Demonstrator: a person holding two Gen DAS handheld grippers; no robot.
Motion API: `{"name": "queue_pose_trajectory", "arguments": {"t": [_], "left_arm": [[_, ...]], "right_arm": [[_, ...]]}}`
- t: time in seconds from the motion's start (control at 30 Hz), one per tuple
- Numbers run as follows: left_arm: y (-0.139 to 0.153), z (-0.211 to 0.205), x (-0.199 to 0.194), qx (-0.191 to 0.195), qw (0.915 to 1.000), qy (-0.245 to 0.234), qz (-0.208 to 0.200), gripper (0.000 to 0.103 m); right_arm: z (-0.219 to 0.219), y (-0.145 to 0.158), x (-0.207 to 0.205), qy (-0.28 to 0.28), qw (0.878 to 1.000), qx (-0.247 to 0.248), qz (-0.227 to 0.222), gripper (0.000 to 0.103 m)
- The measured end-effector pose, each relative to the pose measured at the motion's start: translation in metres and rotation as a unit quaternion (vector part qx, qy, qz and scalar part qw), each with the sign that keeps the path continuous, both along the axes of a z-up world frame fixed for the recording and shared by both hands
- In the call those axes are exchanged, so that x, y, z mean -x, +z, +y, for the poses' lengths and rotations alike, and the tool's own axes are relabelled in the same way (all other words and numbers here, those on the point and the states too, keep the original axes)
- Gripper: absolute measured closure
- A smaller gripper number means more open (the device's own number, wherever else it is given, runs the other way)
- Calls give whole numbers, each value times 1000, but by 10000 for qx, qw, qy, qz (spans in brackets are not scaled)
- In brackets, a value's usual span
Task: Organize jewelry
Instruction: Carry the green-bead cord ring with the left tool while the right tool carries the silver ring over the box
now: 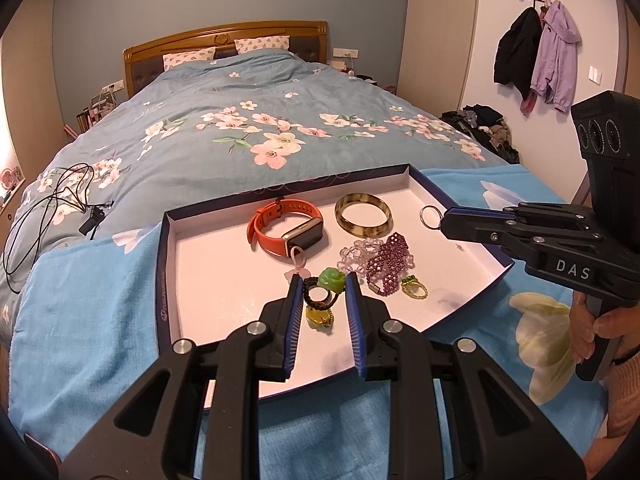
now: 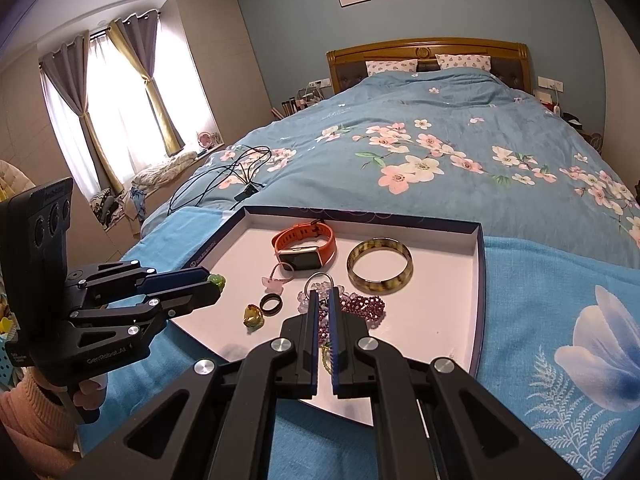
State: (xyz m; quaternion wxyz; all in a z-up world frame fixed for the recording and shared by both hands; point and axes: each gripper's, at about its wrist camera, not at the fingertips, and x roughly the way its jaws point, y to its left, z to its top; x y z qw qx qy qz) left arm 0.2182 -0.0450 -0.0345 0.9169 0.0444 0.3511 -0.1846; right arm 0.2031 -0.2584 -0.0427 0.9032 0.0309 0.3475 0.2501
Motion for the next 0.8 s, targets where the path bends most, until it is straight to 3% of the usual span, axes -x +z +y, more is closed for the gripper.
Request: {"name": "queue_pose_trajectory", "arguments": {"t": [0.8], "left_arm": [[-8, 2, -11, -72, 9999, 123, 81, 81]], "right_arm": [[1, -6, -12, -19, 9999, 33, 124, 100]]}}
